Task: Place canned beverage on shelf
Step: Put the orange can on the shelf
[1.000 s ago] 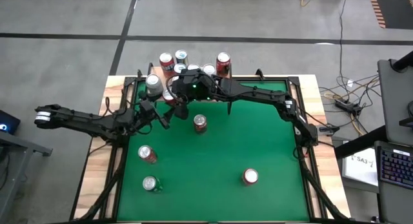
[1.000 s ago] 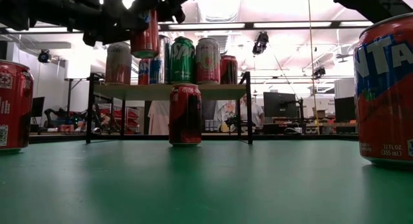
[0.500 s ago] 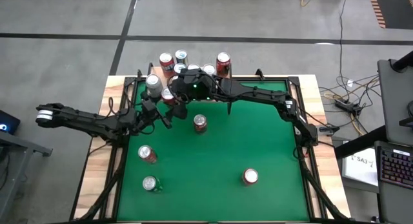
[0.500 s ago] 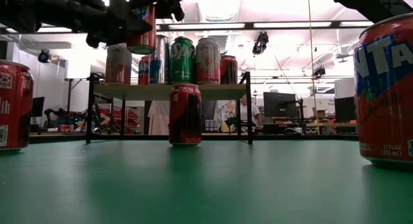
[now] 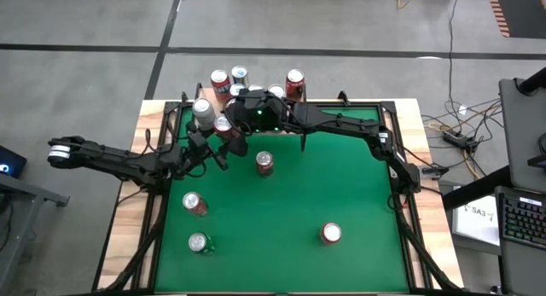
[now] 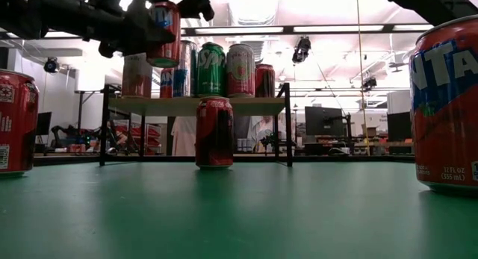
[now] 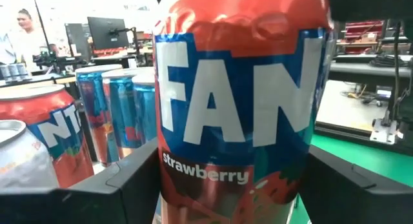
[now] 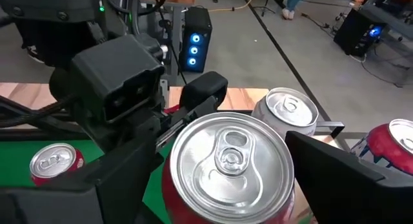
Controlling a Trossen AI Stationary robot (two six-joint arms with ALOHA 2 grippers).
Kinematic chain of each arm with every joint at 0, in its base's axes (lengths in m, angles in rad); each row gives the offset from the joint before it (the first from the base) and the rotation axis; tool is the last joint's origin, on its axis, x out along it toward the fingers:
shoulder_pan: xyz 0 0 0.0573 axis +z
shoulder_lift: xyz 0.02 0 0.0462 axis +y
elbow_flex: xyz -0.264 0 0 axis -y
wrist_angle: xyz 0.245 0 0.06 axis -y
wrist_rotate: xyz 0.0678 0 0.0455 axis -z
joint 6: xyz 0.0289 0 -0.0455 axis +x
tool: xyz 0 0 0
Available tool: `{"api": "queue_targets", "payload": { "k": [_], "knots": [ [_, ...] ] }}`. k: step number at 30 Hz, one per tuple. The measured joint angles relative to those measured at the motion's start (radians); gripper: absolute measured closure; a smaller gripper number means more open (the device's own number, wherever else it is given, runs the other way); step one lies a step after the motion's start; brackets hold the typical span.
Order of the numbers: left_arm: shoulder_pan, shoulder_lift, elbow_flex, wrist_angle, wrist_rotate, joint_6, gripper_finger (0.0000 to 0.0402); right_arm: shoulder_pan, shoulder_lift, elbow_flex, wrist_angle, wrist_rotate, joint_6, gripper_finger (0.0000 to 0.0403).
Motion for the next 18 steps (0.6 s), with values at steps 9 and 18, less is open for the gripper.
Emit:
{"api": "queue_targets", "payload": {
  "k": [9,18],
  "knots": [
    [-0.001,-0.010,-0.009,-0.061,-0.076,-0.064,0.0126,-0.004,0.000,0.002,-0.004,0.007,0.000,0.0079],
    [-0.008,-0.033,-0.014,-0.190,-0.197,-0.162,0.0126,-0.001,-0.038,0.004,-0.030,-0.004,0.004,0.0079]
  ]
}}
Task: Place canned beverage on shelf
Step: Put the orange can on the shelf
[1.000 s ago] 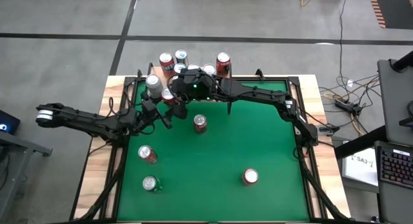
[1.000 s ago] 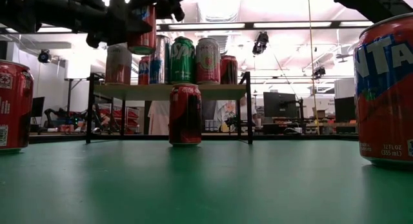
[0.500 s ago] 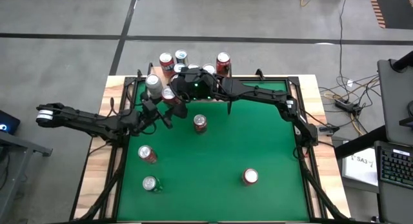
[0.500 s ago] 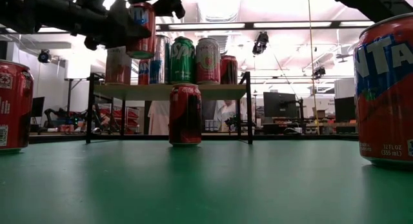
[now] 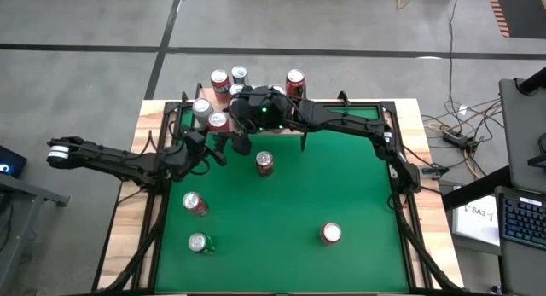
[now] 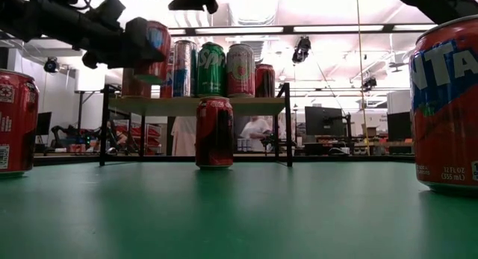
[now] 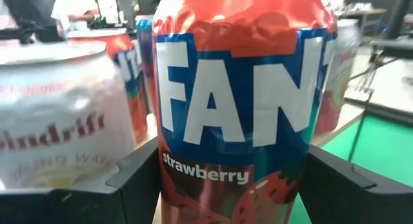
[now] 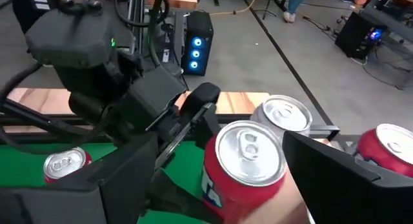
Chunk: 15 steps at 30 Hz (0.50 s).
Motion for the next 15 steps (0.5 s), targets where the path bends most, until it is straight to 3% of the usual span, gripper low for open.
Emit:
{"api": "queue_targets", "payload": {
  "k": [8,15],
  "knots": [
    [0.002,0.006,-0.005,0.007,-0.073,-0.027,0.0126,0.000,-0.080,0.000,-0.087,0.003,0.017,0.0079],
    [0.001,0.045,-0.005,0.022,-0.067,-0.076,0.0126,0.009,-0.132,0.000,-0.147,0.003,0.027,0.0078]
  ]
}}
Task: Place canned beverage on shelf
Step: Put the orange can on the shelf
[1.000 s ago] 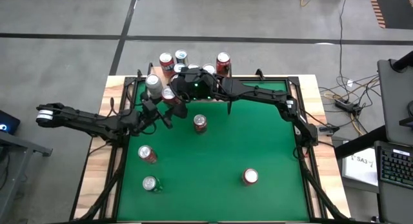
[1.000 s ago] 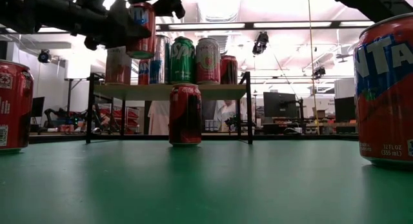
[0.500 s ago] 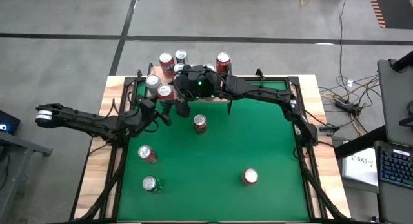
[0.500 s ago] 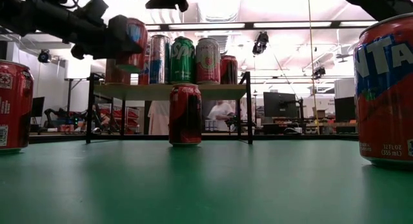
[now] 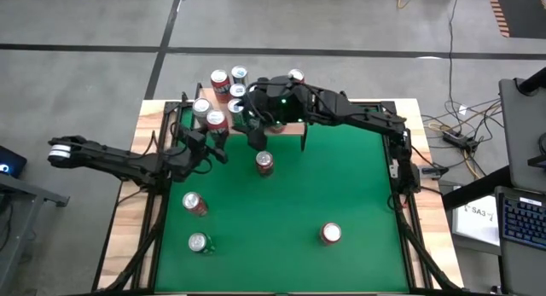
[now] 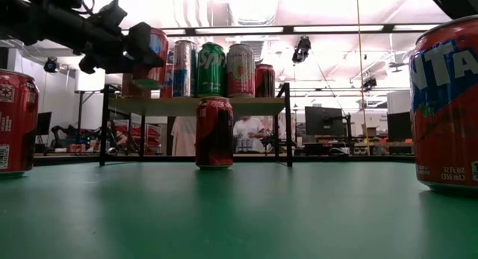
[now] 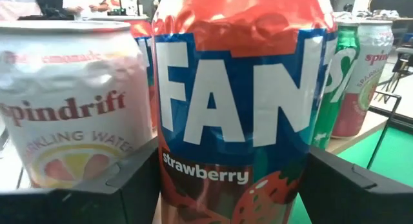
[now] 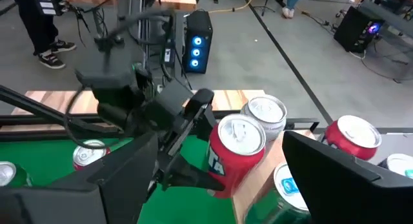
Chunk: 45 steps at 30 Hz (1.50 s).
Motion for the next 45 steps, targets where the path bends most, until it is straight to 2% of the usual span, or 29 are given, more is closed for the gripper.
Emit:
{"api": "queue_targets", "payload": {
  "k": [8,20,45],
  "knots": [
    [0.002,0.063,0.000,0.080,-0.040,0.012,0.0126,0.016,-0.060,0.000,-0.064,0.000,0.000,0.0078],
    [0.033,0.164,0.000,0.193,-0.041,0.007,0.0126,0.040,-0.077,0.000,-0.136,0.001,0.004,0.0078],
    [0.097,0.251,0.000,0.297,-0.051,-0.004,0.0126,0.044,-0.077,0.000,-0.138,0.001,0.007,0.0078]
  ]
}}
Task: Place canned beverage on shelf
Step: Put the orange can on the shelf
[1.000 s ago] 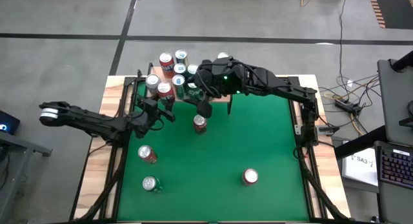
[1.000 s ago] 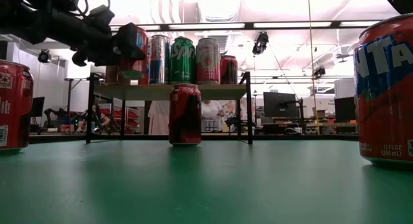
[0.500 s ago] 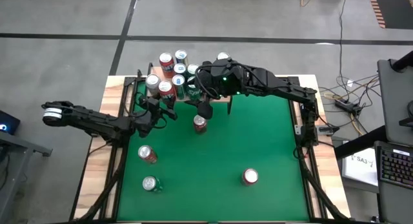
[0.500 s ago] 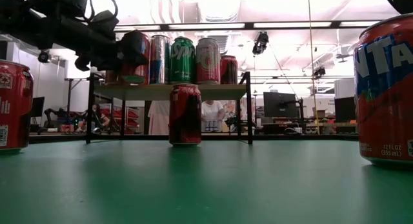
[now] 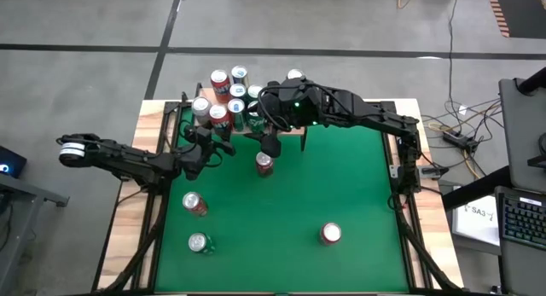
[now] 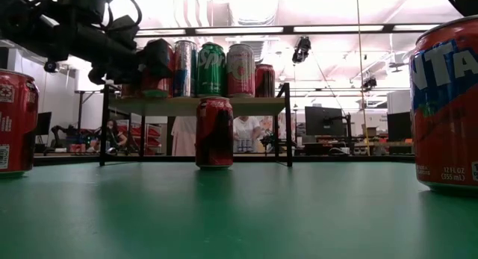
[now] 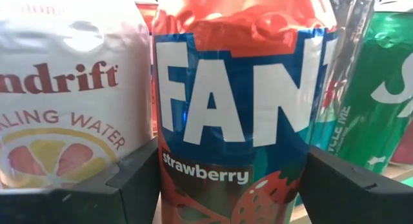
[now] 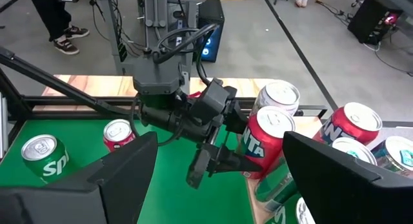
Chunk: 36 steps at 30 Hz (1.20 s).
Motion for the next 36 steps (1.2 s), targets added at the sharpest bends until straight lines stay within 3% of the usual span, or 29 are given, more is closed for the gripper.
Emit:
{"api": "queue_targets", "payload": {
  "k": [23,36],
  "knots": [
    [0.026,0.037,0.000,0.021,0.000,0.007,0.0095,0.000,0.002,-0.013,0.005,0.000,-0.004,0.0078],
    [0.041,0.055,0.000,0.056,0.001,0.015,0.0094,-0.001,0.002,-0.130,0.122,0.000,-0.031,0.0078]
  ]
}}
